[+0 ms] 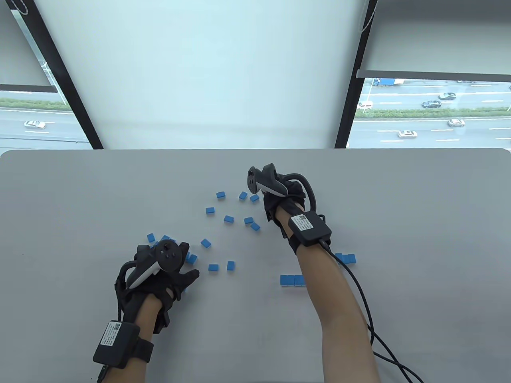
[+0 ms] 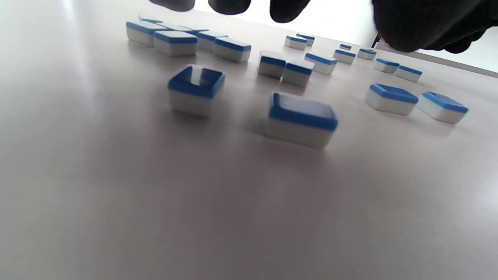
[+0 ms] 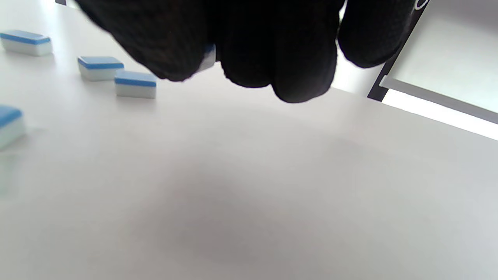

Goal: Build mahjong tile wall

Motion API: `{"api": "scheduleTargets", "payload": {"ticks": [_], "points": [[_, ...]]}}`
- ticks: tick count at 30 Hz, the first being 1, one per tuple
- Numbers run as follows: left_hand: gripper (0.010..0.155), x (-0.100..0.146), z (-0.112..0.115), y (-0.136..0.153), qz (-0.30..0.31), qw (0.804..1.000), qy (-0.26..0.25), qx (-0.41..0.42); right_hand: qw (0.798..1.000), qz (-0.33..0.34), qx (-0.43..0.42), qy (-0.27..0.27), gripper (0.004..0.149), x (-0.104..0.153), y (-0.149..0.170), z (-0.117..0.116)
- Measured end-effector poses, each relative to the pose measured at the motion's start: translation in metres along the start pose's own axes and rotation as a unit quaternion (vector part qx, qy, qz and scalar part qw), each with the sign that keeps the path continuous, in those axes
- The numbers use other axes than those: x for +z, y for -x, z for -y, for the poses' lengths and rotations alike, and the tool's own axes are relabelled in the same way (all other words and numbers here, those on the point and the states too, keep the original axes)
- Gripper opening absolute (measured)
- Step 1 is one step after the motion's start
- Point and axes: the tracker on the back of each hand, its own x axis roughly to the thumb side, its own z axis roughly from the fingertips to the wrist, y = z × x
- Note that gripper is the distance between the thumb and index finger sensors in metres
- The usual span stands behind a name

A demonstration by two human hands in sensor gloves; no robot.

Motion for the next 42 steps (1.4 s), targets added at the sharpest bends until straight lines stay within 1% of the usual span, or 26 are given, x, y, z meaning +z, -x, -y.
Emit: {"api": "scheduleTargets", "payload": {"ticks": [1, 5, 11, 15, 17, 20, 24, 28, 30, 35, 37, 42], "points": [[0.084, 0.000, 0.000, -0.001, 0.001, 1.000, 0.000, -0.001, 1.000, 0.005, 0.001, 0.009, 0.058, 0.004, 0.003, 0.003], [0.084, 0.001, 0.000, -0.005, 0.009, 1.000, -0.001, 0.000, 0.998, 0.017, -0.003, 0.053, 0.058, 0.041, 0.030, 0.018], [0.084, 0.004, 0.001, -0.010, 0.019, 1.000, 0.000, 0.000, 0.995, 0.013, -0.026, 0.091, 0.058, 0.098, 0.072, 0.023], [0.084, 0.003, 0.001, -0.014, 0.026, 1.000, 0.002, -0.003, 0.991, -0.006, -0.038, 0.124, 0.058, 0.135, 0.103, 0.016], [0.084, 0.003, 0.002, -0.017, 0.030, 1.000, 0.004, -0.008, 0.989, -0.016, -0.048, 0.137, 0.058, 0.152, 0.120, 0.007], [0.084, 0.002, 0.004, -0.020, 0.034, 0.999, 0.006, -0.011, 0.986, -0.034, -0.062, 0.152, 0.058, 0.168, 0.141, -0.009], [0.084, 0.002, 0.004, -0.021, 0.034, 0.999, 0.008, -0.012, 0.981, -0.059, -0.100, 0.156, 0.056, 0.183, 0.163, -0.029], [0.084, 0.001, 0.005, -0.018, 0.030, 0.999, 0.010, -0.010, 0.976, -0.072, -0.128, 0.160, 0.056, 0.191, 0.171, -0.049], [0.084, 0.001, 0.006, -0.017, 0.027, 1.000, 0.011, -0.009, 0.979, -0.072, -0.134, 0.137, 0.056, 0.188, 0.172, -0.062], [0.084, 0.001, 0.006, -0.015, 0.022, 1.000, 0.015, -0.006, 0.987, -0.064, -0.130, 0.069, 0.055, 0.182, 0.172, -0.086], [0.084, 0.001, 0.006, -0.015, 0.020, 1.000, 0.015, -0.006, 0.988, -0.061, -0.131, 0.060, 0.055, 0.179, 0.171, -0.092], [0.084, 0.001, 0.007, -0.014, 0.018, 1.000, 0.018, -0.002, 0.991, -0.057, -0.113, 0.043, 0.054, 0.174, 0.165, -0.100]]}}
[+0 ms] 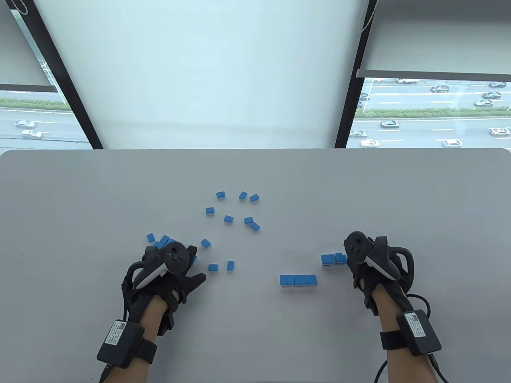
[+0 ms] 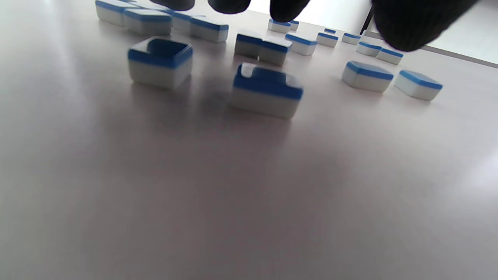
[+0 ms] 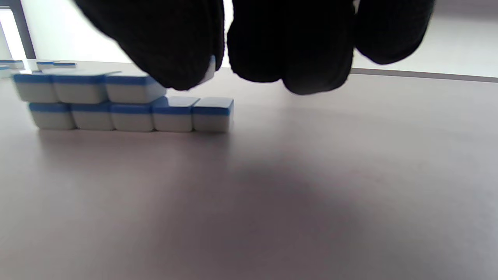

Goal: Build mahjong tile wall

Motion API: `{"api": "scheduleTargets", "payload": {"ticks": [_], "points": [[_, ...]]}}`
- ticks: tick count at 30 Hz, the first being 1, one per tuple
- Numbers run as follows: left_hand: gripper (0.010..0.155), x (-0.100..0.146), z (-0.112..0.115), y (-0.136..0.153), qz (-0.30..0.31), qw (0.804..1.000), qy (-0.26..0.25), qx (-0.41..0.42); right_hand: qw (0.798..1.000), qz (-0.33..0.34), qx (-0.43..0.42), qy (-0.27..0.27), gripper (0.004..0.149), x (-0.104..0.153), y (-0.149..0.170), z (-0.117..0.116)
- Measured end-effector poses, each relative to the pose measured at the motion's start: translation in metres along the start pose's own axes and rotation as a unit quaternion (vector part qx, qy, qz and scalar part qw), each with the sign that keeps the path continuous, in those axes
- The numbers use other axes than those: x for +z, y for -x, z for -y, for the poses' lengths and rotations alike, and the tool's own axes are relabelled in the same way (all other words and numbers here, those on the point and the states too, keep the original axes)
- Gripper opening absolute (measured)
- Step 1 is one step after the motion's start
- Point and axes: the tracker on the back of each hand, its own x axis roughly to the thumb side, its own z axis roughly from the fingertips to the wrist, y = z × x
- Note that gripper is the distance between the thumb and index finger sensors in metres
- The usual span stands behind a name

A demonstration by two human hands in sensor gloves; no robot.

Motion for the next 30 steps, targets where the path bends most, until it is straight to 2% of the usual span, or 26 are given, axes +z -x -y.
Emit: {"api": "scheduleTargets", "payload": {"ticks": [7, 22, 30], "points": [[0.084, 0.000, 0.000, 0.002, -0.002, 1.000, -0.003, 0.002, 1.000, 0.006, 0.010, -0.017, 0.054, -0.001, -0.005, -0.003], [0.084, 0.000, -0.001, 0.005, -0.005, 1.000, -0.007, 0.003, 1.000, 0.017, -0.005, -0.014, 0.057, 0.000, -0.009, -0.003], [0.084, 0.001, -0.003, 0.005, 0.001, 1.000, -0.015, 0.002, 0.999, 0.020, -0.022, 0.031, 0.062, 0.007, -0.016, 0.024]]}}
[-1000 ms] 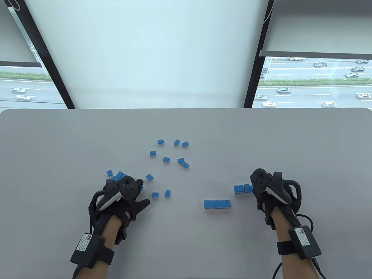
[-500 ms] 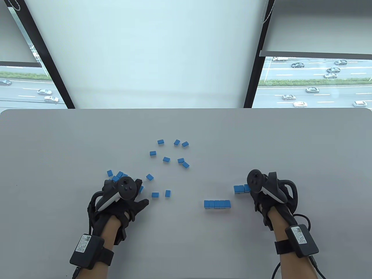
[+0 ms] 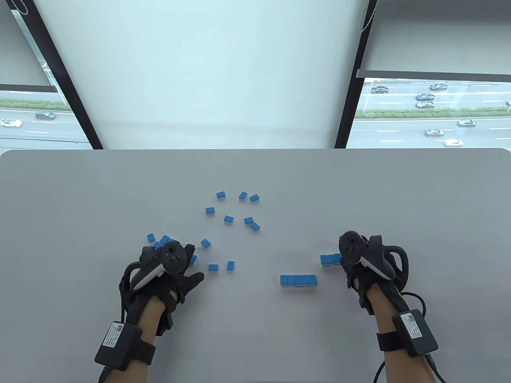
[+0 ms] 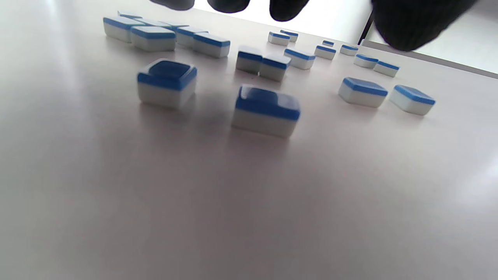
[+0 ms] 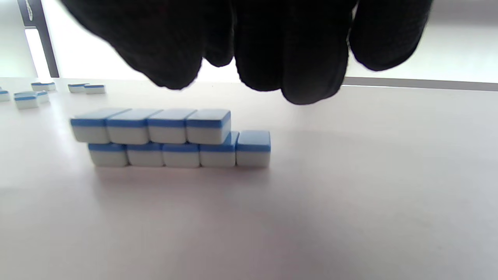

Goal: Build mahjong tile wall

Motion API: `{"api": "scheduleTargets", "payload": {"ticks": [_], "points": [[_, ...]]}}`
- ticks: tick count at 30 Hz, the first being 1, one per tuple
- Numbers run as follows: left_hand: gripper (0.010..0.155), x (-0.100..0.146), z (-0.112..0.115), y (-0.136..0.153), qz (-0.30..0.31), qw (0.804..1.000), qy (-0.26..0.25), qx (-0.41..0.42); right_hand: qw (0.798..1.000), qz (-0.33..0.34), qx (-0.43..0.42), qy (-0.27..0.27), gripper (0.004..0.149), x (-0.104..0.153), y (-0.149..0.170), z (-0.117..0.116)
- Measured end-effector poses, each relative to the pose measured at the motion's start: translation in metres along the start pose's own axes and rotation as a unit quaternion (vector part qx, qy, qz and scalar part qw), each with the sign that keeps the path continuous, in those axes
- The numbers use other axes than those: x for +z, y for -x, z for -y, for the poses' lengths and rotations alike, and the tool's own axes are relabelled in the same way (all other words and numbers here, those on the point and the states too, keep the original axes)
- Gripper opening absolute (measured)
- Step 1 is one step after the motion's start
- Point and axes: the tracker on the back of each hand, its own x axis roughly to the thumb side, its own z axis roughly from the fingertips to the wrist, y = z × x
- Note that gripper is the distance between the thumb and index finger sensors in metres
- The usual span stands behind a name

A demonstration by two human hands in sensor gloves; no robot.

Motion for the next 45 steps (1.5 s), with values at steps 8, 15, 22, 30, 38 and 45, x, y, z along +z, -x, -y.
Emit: {"api": "scheduleTargets", "payload": {"ticks": [8, 15, 22, 30, 38, 45], "points": [[0.084, -0.001, 0.000, -0.001, 0.003, 1.000, -0.002, -0.005, 0.998, 0.052, 0.038, 0.007, 0.063, -0.020, -0.052, 0.027], [0.084, -0.001, 0.000, -0.002, 0.005, 1.000, -0.004, -0.006, 0.993, 0.104, 0.062, 0.013, 0.063, -0.057, -0.133, 0.040], [0.083, -0.001, 0.001, -0.002, 0.004, 1.000, -0.002, -0.010, 0.986, 0.139, 0.069, -0.058, 0.063, -0.090, -0.196, 0.008], [0.083, -0.002, -0.001, -0.001, 0.001, 1.000, -0.004, -0.008, 0.976, 0.150, 0.116, -0.106, 0.061, -0.105, -0.220, -0.028], [0.083, -0.002, -0.001, 0.001, -0.004, 1.000, -0.003, -0.007, 0.975, 0.160, 0.121, -0.097, 0.059, -0.103, -0.216, -0.030], [0.083, -0.001, -0.002, 0.003, -0.007, 1.000, -0.004, -0.006, 0.974, 0.154, 0.127, -0.107, 0.059, -0.104, -0.215, -0.037]]}}
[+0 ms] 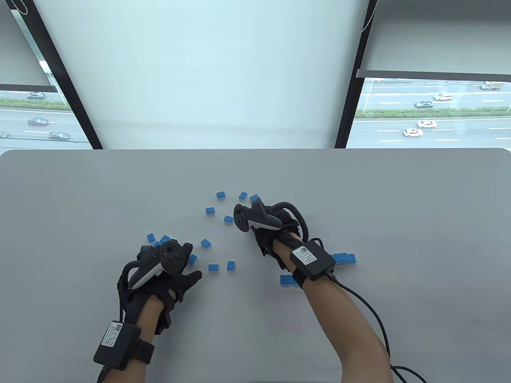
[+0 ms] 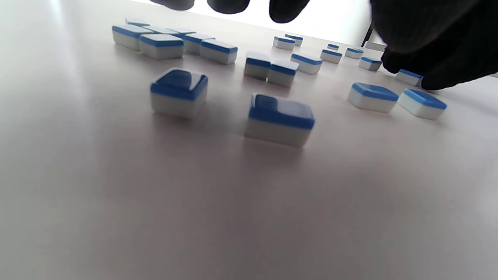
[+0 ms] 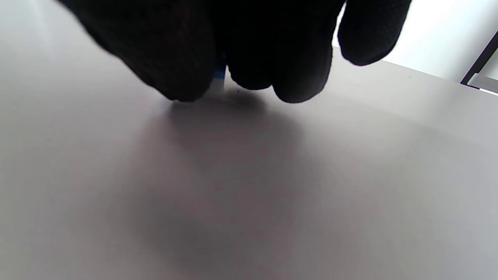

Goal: Build mahjong tile wall

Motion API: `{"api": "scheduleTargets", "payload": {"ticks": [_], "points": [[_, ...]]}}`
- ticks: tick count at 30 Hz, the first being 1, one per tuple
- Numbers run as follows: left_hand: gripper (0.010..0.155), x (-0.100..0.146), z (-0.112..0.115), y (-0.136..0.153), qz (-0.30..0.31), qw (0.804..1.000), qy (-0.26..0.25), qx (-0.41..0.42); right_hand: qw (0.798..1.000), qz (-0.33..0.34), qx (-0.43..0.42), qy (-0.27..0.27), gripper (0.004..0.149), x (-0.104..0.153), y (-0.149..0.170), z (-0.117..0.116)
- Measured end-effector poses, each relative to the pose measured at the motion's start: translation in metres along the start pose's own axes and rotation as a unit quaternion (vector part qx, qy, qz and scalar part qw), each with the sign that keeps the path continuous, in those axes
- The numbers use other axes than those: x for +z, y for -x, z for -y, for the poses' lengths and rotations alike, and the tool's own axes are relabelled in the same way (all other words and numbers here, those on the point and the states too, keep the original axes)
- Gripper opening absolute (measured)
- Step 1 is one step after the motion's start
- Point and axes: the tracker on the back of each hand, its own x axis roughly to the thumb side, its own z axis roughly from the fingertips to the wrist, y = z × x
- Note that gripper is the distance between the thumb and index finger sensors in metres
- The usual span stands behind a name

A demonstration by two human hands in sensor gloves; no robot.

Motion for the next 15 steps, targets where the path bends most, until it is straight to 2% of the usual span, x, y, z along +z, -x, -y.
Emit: {"api": "scheduleTargets", "payload": {"ticks": [9, 15], "points": [[0.083, -0.001, 0.000, 0.000, 0.002, 1.000, 0.001, 0.001, 1.000, -0.007, 0.015, -0.004, 0.056, 0.003, -0.006, -0.001], [0.083, 0.000, 0.001, 0.001, 0.004, 1.000, 0.004, 0.009, 0.999, 0.001, 0.016, 0.043, 0.059, 0.032, 0.010, 0.021]]}}
